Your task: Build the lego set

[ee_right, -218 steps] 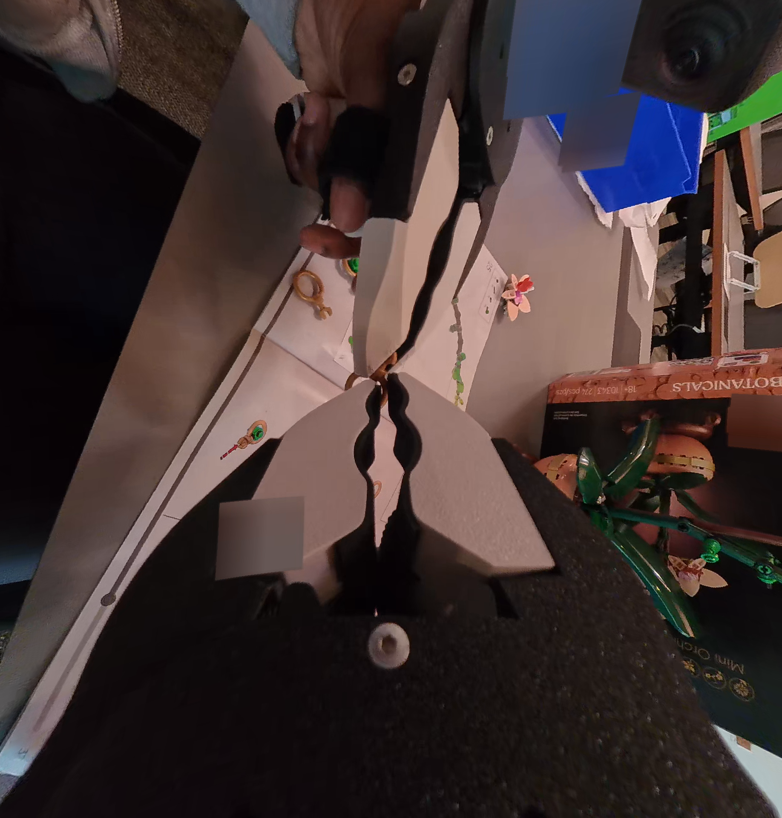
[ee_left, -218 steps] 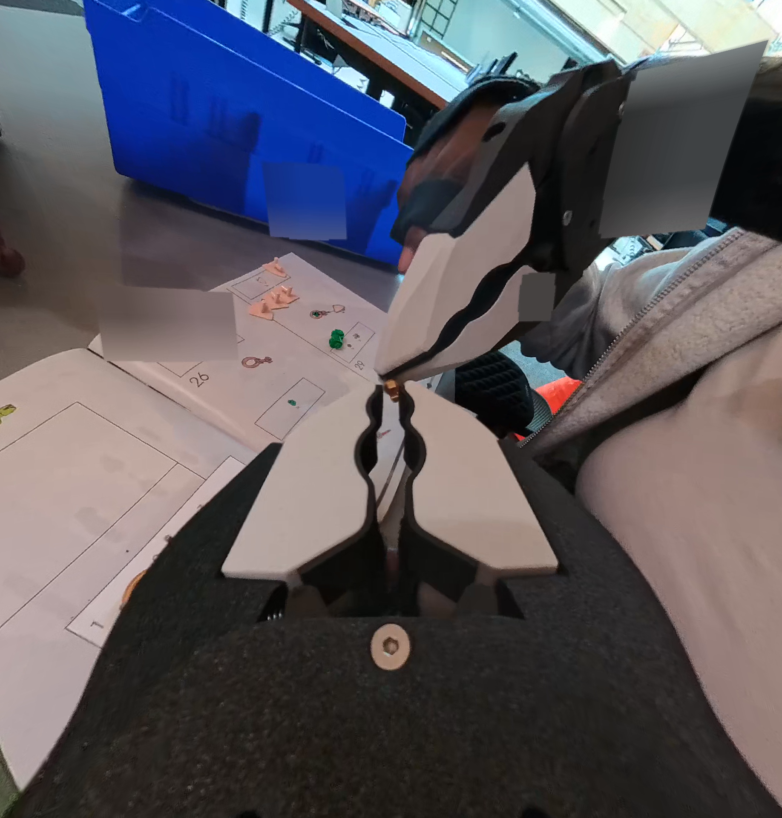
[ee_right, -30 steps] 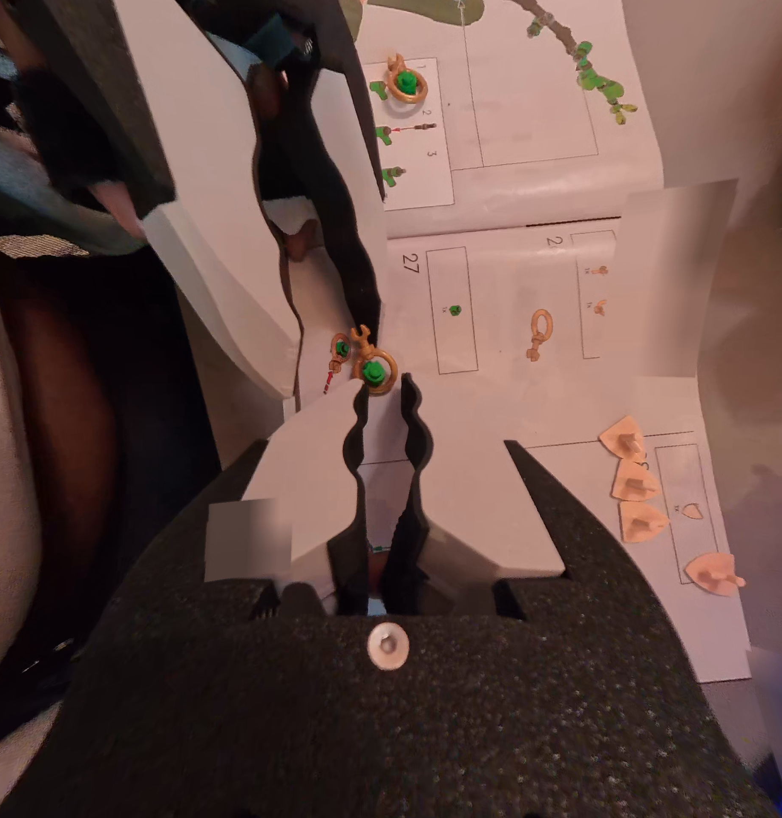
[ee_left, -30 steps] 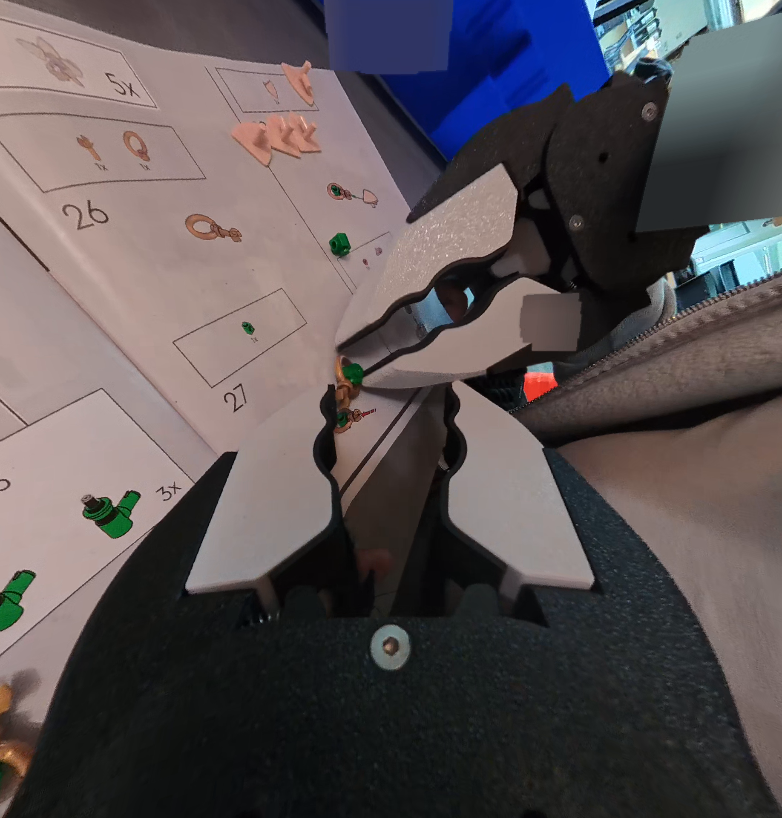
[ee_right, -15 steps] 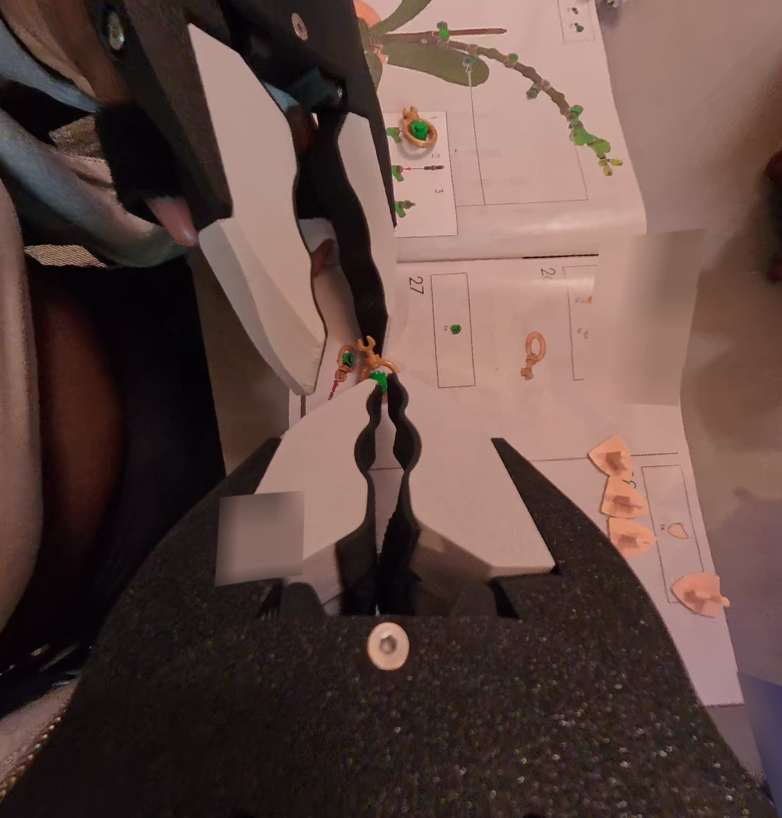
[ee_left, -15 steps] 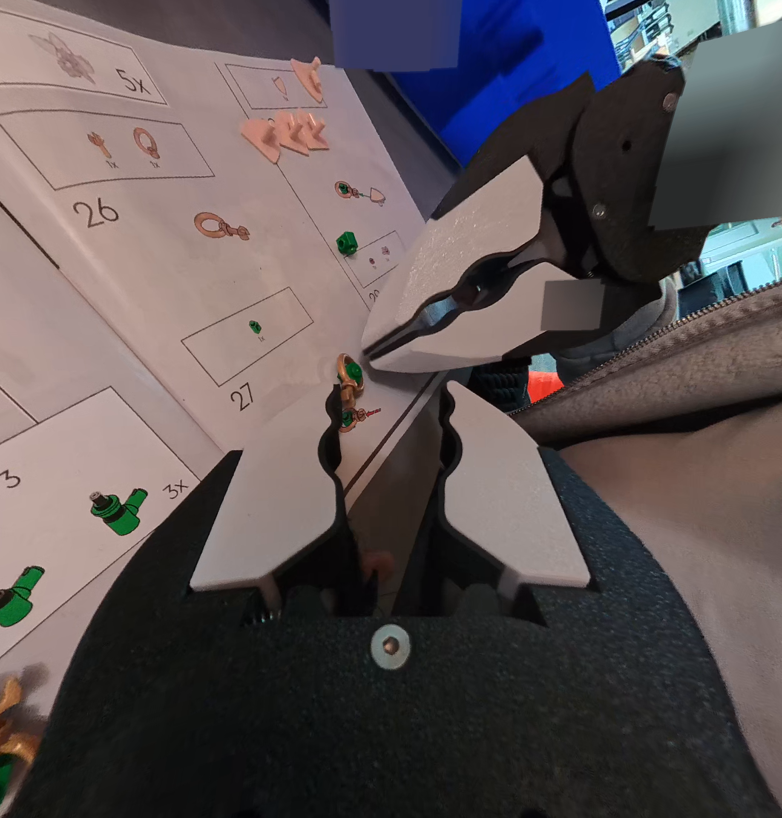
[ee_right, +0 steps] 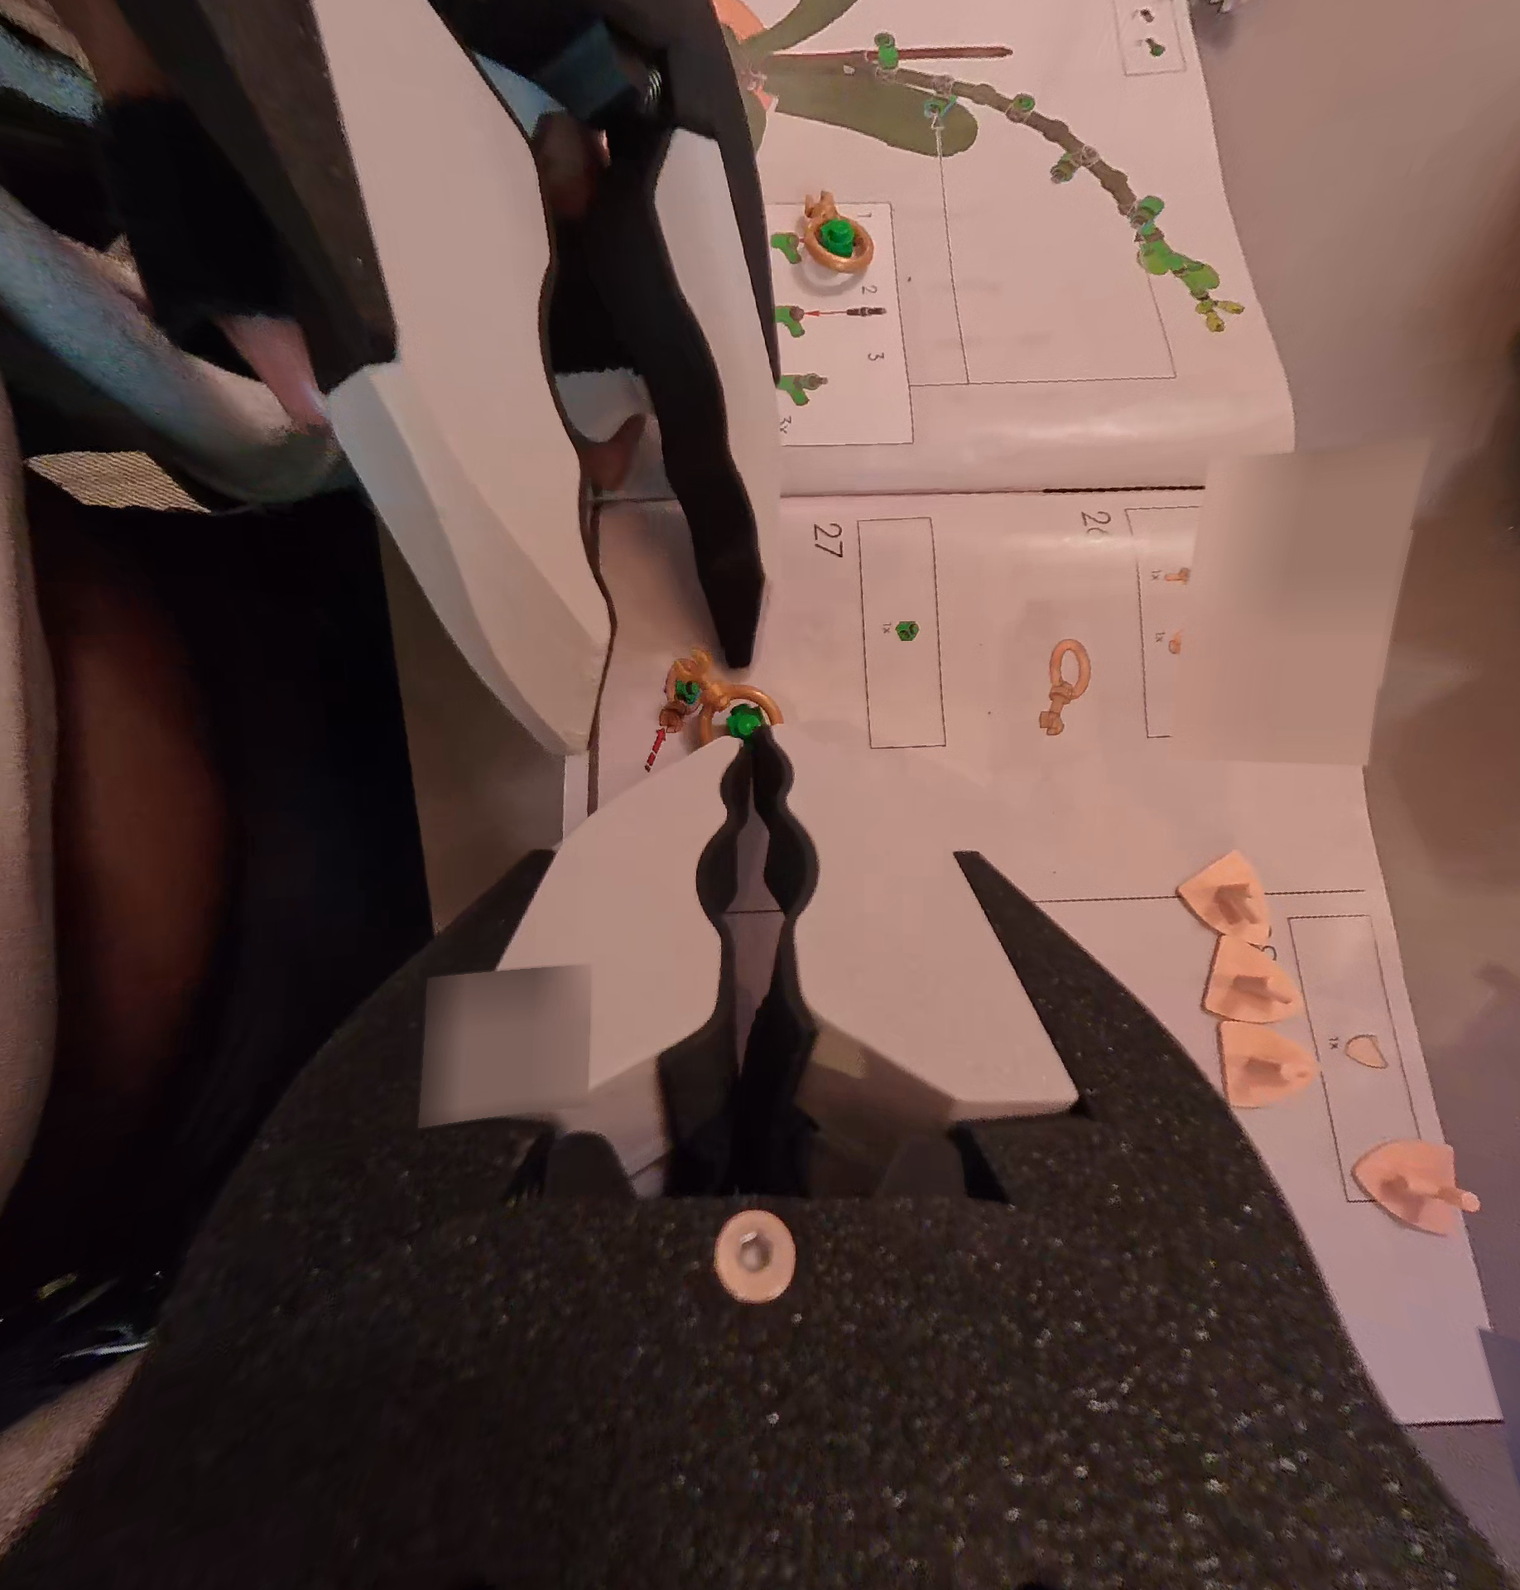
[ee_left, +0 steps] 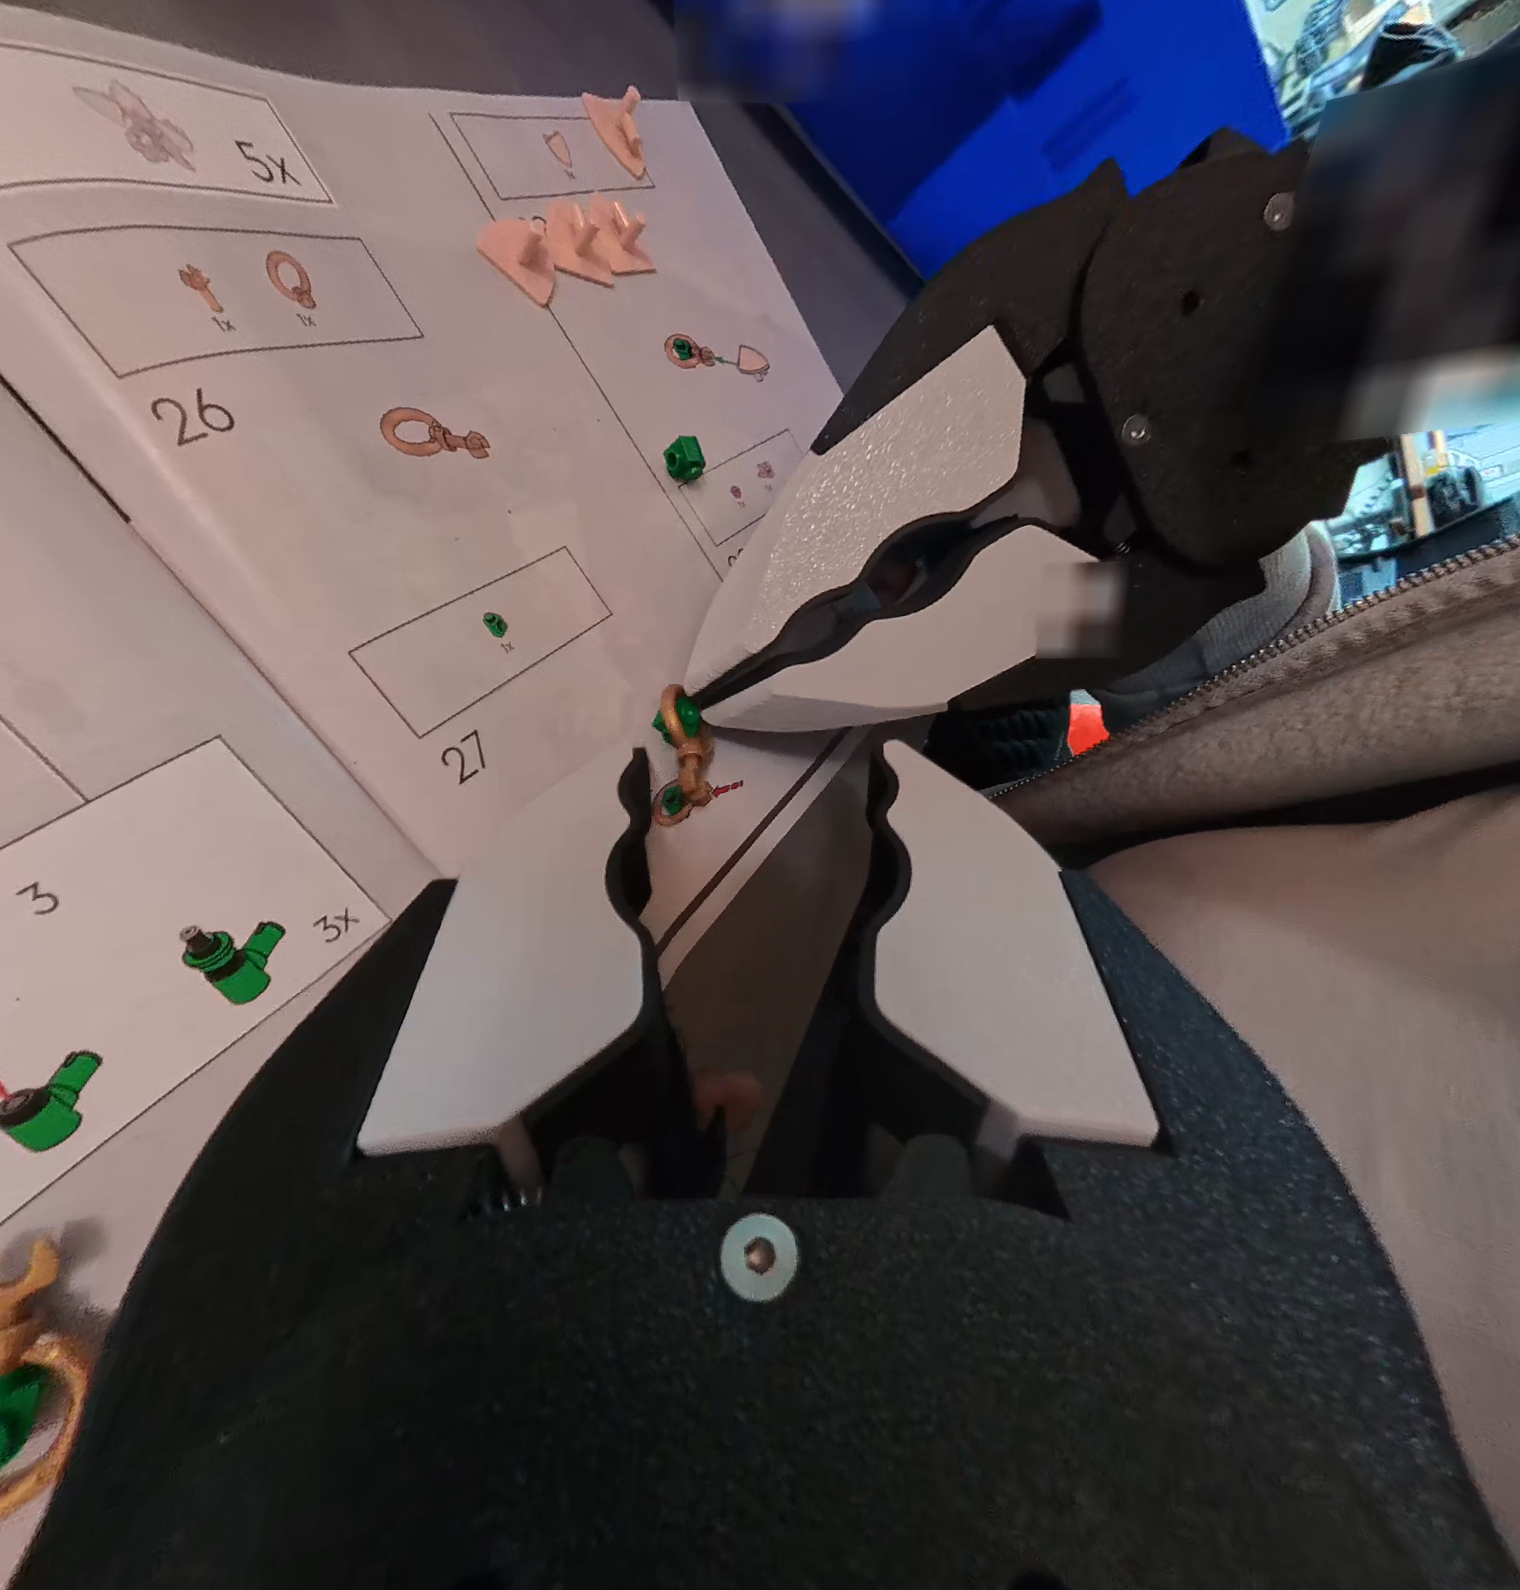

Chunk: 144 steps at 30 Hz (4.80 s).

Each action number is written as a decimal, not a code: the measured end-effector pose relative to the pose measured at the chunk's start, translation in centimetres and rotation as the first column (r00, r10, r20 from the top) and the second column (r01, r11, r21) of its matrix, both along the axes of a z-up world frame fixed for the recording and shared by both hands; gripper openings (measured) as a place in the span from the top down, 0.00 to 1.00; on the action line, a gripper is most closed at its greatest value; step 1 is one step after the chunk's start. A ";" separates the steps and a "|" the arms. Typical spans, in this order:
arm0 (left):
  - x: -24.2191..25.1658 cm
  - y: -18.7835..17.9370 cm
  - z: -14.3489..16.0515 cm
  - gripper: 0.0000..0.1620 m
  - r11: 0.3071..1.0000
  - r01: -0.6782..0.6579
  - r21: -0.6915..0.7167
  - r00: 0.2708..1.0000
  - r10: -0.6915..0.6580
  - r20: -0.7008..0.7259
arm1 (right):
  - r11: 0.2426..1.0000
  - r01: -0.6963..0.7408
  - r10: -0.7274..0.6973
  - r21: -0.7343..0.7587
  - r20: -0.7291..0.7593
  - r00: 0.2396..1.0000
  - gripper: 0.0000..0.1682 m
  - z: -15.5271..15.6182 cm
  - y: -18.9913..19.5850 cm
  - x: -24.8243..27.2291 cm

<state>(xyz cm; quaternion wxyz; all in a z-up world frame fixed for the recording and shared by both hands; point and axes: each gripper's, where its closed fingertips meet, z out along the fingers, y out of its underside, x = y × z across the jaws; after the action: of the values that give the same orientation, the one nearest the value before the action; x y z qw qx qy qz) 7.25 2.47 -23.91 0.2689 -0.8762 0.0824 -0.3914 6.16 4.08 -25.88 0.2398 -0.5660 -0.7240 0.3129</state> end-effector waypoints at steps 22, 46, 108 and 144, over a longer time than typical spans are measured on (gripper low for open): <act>1.9 -2.6 1.9 0.67 0.999 0.004 0.042 0.998 -0.007 0.058 | 0.988 0.139 -0.129 -0.067 0.139 0.982 0.99 -0.2 0.2 0.1; 3.4 -3.3 2.3 0.66 0.997 -0.004 0.071 0.969 -0.014 0.249 | 0.918 0.353 -0.326 -0.179 0.163 0.931 0.99 -0.2 -0.6 0.1; -0.4 -3.8 -0.2 0.81 0.978 -0.206 0.017 0.978 0.206 0.025 | 0.800 -0.565 0.524 0.201 0.225 0.822 0.96 0.0 -2.9 -0.3; -0.9 -2.5 -0.4 0.93 0.961 -0.275 -0.015 0.962 0.275 -0.006 | 0.854 -0.505 0.476 0.129 0.200 0.856 0.96 0.5 -1.5 -0.6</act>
<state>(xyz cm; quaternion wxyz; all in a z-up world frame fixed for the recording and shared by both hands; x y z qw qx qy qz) 6.39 -0.05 -24.35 0.3135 -0.8821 -0.0424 -0.3491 5.53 2.57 -25.43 0.1417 -0.3619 -0.8863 0.2518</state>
